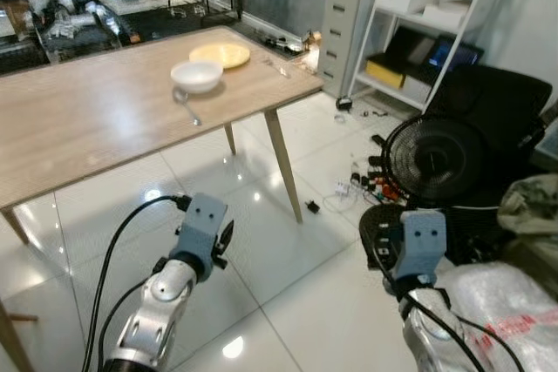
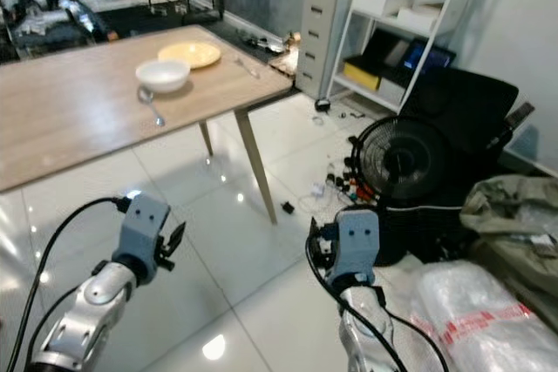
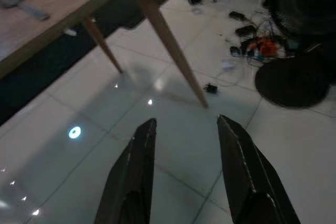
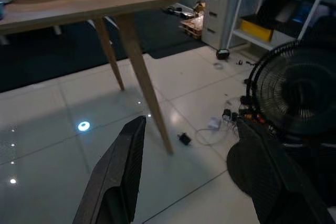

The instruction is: Setting the table

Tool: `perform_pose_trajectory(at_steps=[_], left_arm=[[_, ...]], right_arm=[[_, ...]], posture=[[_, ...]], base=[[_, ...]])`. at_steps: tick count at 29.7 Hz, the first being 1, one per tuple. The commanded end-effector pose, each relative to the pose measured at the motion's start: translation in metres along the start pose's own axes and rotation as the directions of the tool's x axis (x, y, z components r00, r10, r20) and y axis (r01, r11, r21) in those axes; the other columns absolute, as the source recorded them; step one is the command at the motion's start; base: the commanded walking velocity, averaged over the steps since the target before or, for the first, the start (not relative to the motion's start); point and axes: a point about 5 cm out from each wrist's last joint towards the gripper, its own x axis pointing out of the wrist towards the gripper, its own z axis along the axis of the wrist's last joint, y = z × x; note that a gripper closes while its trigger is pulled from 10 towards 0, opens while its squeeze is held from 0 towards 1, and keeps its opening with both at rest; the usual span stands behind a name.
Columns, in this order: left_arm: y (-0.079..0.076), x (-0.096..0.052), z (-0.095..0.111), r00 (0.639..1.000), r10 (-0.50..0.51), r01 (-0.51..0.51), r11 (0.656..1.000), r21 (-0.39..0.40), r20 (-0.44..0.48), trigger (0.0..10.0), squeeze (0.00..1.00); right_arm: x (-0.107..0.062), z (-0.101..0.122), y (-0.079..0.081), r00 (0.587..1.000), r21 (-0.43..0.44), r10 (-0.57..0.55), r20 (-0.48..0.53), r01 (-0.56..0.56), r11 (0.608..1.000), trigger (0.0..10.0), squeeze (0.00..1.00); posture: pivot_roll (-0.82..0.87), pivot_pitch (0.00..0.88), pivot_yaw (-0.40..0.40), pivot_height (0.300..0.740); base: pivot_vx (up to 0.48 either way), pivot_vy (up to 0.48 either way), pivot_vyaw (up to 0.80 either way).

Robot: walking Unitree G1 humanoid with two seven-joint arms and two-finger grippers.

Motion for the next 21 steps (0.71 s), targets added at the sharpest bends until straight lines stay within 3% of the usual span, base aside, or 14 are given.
perform_pose_trajectory(at_steps=[1,21], left_arm=[[0.0048,-0.0037,-0.0051,1.000,0.017,-0.017,1.000,0.011,-0.013,10.0,0.00],[0.0043,-0.0029,0.0007,1.000,0.014,-0.014,1.000,-0.002,0.013,10.0,0.00]], right_arm=[[0.0004,0.0030,0.0043,1.000,0.013,0.016,0.006,-0.016,1.000,10.0,0.00],[0.0011,0.0062,0.0074,0.999,0.011,0.034,0.013,-0.034,0.999,10.0,0.00]], posture=[[0.00,0.076,0.083,0.740],[0.01,0.076,0.083,0.740]], base=[[0.480,0.000,0.00],[0.480,0.000,0.00]])
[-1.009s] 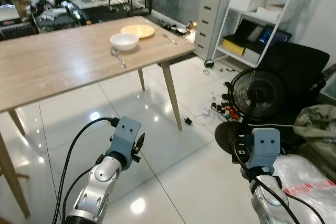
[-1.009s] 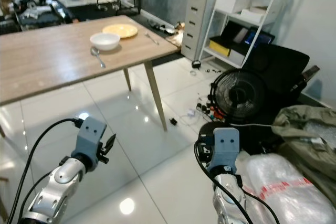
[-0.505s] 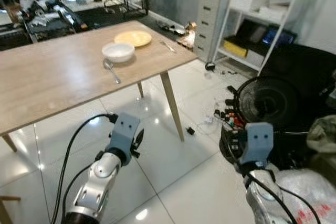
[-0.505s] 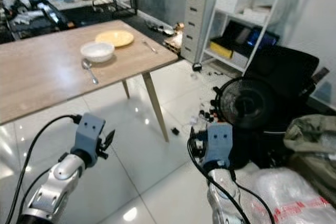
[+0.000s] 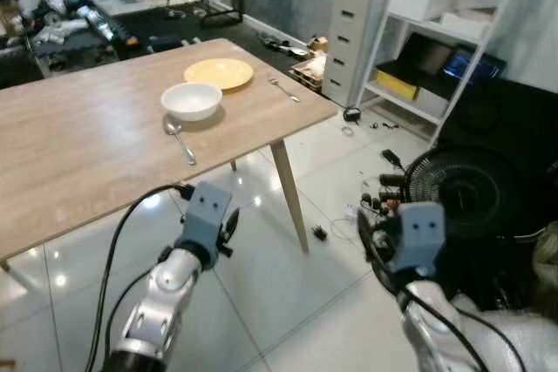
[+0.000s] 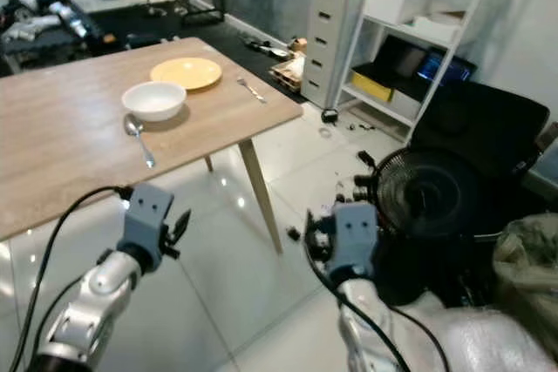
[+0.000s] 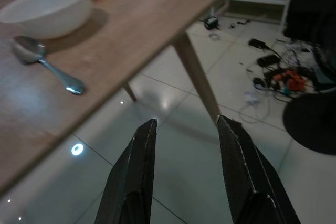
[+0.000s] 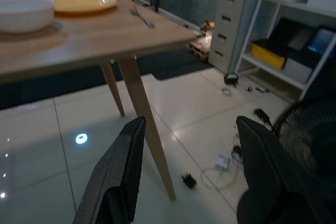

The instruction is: Setting the table

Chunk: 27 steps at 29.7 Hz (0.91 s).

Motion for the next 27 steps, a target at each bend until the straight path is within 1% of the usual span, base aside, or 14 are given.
perform_pose_trajectory(at_steps=[1,27], left_arm=[[0.0024,-0.0036,-0.0068,1.000,0.008,-0.008,1.000,-0.002,-0.022,10.0,0.00],[0.0023,-0.0032,-0.0065,1.000,0.008,-0.008,1.000,0.002,-0.019,10.0,0.00]], right_arm=[[-0.0019,-0.0046,0.0055,1.000,0.012,0.016,-0.024,-0.016,1.000,10.0,0.00],[0.0008,-0.0024,0.0049,1.000,0.018,0.024,-0.017,-0.023,1.000,10.0,0.00]], posture=[[0.01,0.076,0.083,0.740],[0.01,0.066,0.078,0.740]], base=[[0.480,0.000,0.00],[0.480,0.000,0.00]])
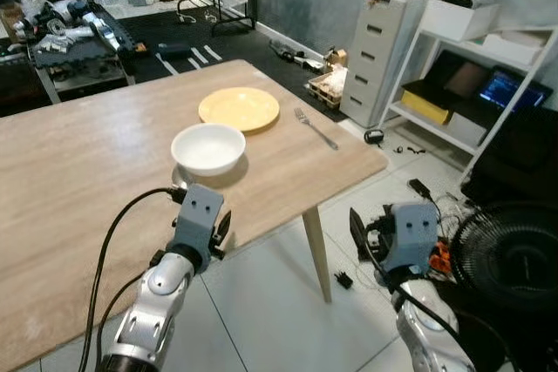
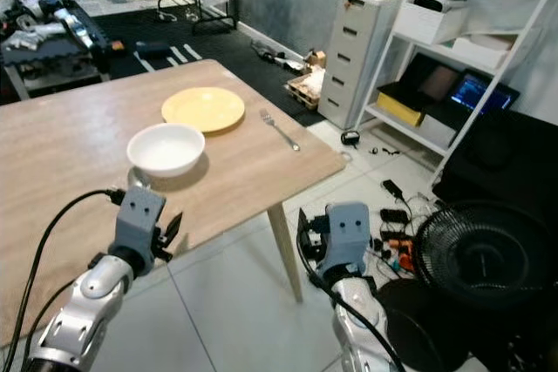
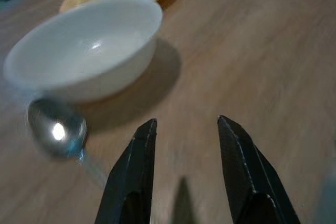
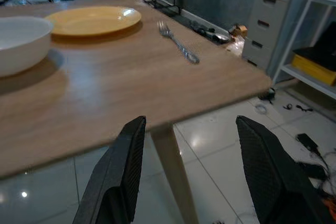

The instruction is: Setting the table

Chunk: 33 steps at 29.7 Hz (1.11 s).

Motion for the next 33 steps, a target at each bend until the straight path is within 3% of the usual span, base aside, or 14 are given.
perform_pose_trajectory(at_steps=[1,11,17,21,25,27,33], left_arm=[[-0.002,-0.001,-0.004,1.000,-0.008,0.008,1.000,0.006,-0.015,10.0,0.00],[0.000,-0.001,-0.003,1.000,-0.008,0.008,1.000,0.011,-0.012,10.0,0.00],[0.012,-0.003,0.017,0.998,-0.019,0.012,0.995,0.101,0.066,10.0,0.00],[0.014,-0.011,0.035,0.989,-0.103,0.092,0.990,0.110,0.102,10.0,0.00],[0.013,-0.014,0.040,0.985,-0.133,0.122,0.987,0.105,0.105,10.0,0.00],[0.015,-0.018,0.045,0.983,-0.155,0.148,0.986,0.076,0.096,10.0,0.00],[0.041,-0.025,0.042,0.990,-0.142,0.142,0.982,0.124,-0.009,10.0,0.00]], right_arm=[[-0.002,-0.004,-0.003,1.000,0.015,-0.014,-0.019,0.014,1.000,10.0,0.00],[-0.003,-0.005,-0.003,1.000,0.018,-0.015,-0.021,0.016,1.000,10.0,0.00],[-0.004,-0.005,-0.002,1.000,0.023,-0.017,-0.020,0.018,1.000,10.0,0.00],[-0.004,-0.003,-0.003,1.000,0.025,-0.021,-0.015,0.022,0.999,10.0,0.00],[-0.004,-0.003,-0.004,1.000,0.025,-0.025,-0.015,0.025,0.999,10.0,0.00],[-0.004,-0.003,-0.004,1.000,0.024,-0.026,-0.015,0.026,0.999,10.0,0.00],[-0.005,-0.002,-0.006,0.999,0.023,-0.031,-0.012,0.031,0.999,10.0,0.00]], posture=[[0.01,0.066,0.078,0.740],[0.01,0.066,0.080,0.740],[0.02,0.075,0.087,0.740],[0.02,0.077,0.090,0.740],[0.02,0.080,0.091,0.740],[0.03,0.083,0.095,0.740],[0.03,0.086,0.097,0.740]], base=[[0.480,0.000,0.00],[0.480,0.000,0.00],[0.480,0.000,0.00],[0.415,0.000,0.00],[0.062,0.000,0.00],[0.000,0.000,0.00],[0.000,0.000,0.00]])
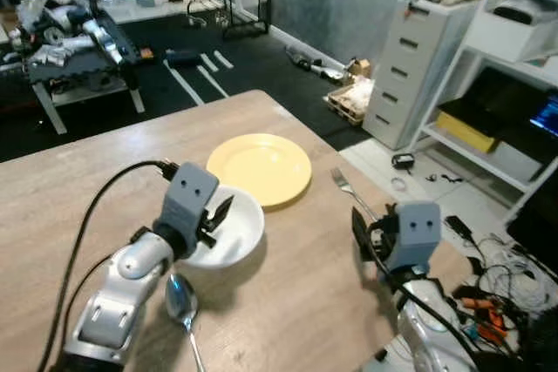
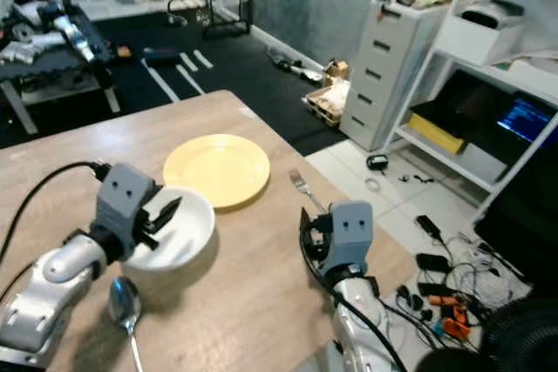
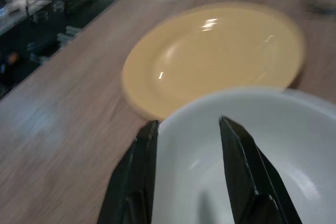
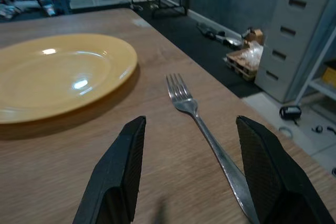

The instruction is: Setting the table

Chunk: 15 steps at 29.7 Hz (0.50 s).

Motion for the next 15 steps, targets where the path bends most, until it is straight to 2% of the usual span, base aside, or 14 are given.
perform_pose_trajectory(at_steps=[1,3,7,8,9,10,12,13,14,15], left_arm=[[0.009,-0.003,-0.005,0.998,0.026,-0.027,1.000,-0.015,-0.052,10.0,0.00],[0.031,-0.002,-0.011,0.985,0.113,-0.125,0.988,-0.087,-0.133,10.0,0.00],[0.043,0.001,-0.016,0.970,0.163,-0.189,0.972,-0.136,-0.183,10.0,0.00],[0.045,0.004,-0.014,0.968,0.167,-0.198,0.967,-0.161,-0.186,10.0,0.10],[0.045,0.004,-0.014,0.968,0.167,-0.198,0.967,-0.161,-0.186,10.0,0.10],[0.045,0.006,-0.013,0.968,0.161,-0.197,0.962,-0.188,-0.190,10.0,0.35],[0.045,0.006,-0.013,0.968,0.161,-0.197,0.962,-0.188,-0.190,10.0,0.35],[0.045,0.008,-0.012,0.970,0.151,-0.192,0.956,-0.220,-0.192,10.0,1.00],[0.045,0.008,-0.012,0.970,0.151,-0.192,0.956,-0.220,-0.192,10.0,1.00],[0.045,0.009,-0.012,0.970,0.143,-0.191,0.948,-0.254,-0.199,10.0,1.00]], right_arm=[[-0.003,-0.002,-0.001,1.000,0.015,-0.007,-0.012,0.007,1.000,10.0,0.00],[-0.003,-0.001,0.000,1.000,0.017,-0.005,-0.009,0.005,1.000,10.0,0.00],[-0.003,0.000,0.001,1.000,0.017,-0.003,-0.007,0.003,1.000,10.0,0.00],[-0.003,0.000,0.001,1.000,0.018,-0.002,-0.006,0.002,1.000,10.0,0.00],[-0.003,0.000,0.001,1.000,0.018,-0.002,-0.006,0.002,1.000,10.0,0.00],[-0.003,0.000,0.001,1.000,0.017,-0.002,-0.005,0.002,1.000,10.0,0.00],[-0.003,0.000,0.001,1.000,0.017,-0.002,-0.005,0.002,1.000,10.0,0.00],[-0.003,0.000,0.000,1.000,0.016,-0.002,-0.006,0.002,1.000,10.0,0.00],[-0.003,0.000,0.000,1.000,0.016,-0.002,-0.006,0.002,1.000,10.0,0.00],[-0.004,0.000,-0.001,1.000,0.013,-0.003,-0.007,0.003,1.000,10.0,0.00]], posture=[[0.03,0.086,0.097,0.740],[0.04,0.092,0.098,0.740],[0.04,0.095,0.098,0.740],[0.03,0.095,0.098,0.740],[0.03,0.095,0.098,0.740],[0.03,0.096,0.097,0.740],[0.03,0.096,0.097,0.740],[0.02,0.099,0.097,0.740],[0.02,0.099,0.097,0.740],[0.02,0.102,0.096,0.740]], base=[[0.000,0.000,0.00],[0.000,0.000,0.00],[0.000,0.000,0.00],[0.000,0.000,0.00],[0.000,0.000,0.00],[0.000,0.000,0.00],[0.000,0.000,0.00],[0.000,0.000,0.00],[0.000,0.000,0.00],[0.000,0.000,0.00]])
